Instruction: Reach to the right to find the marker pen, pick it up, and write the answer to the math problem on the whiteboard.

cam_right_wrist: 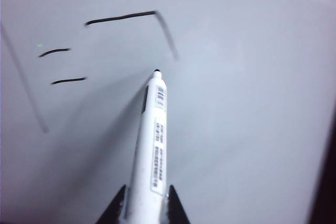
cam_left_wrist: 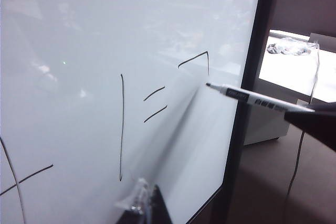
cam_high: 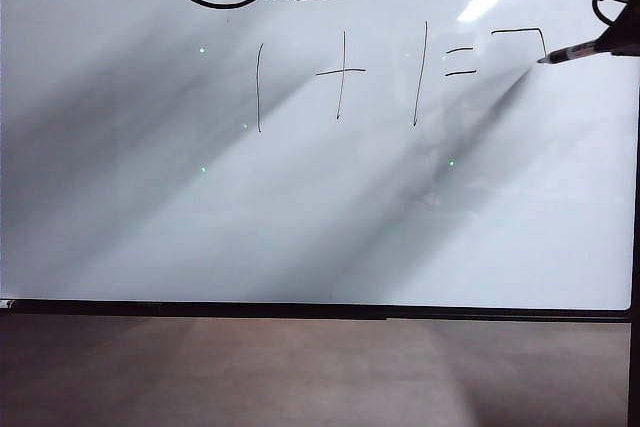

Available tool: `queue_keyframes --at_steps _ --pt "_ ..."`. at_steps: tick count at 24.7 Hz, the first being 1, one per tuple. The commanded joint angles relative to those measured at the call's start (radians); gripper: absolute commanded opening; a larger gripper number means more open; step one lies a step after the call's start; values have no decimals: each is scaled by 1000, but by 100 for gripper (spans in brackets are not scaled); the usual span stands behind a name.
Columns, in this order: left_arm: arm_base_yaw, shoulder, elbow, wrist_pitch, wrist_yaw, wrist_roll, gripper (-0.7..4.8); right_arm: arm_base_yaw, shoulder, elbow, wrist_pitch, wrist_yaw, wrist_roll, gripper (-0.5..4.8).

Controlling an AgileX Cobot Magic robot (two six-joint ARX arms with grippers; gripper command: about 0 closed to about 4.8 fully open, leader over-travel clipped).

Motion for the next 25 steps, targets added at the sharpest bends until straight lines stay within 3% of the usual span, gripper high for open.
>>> queue_keyframes --at_steps 1,25 --pt "-2 -5 6 10 5 1 -5 34 -2 3 17 -40 4 -2" --pt "-2 -5 6 9 5 1 -4 63 40 44 39 -33 4 -2"
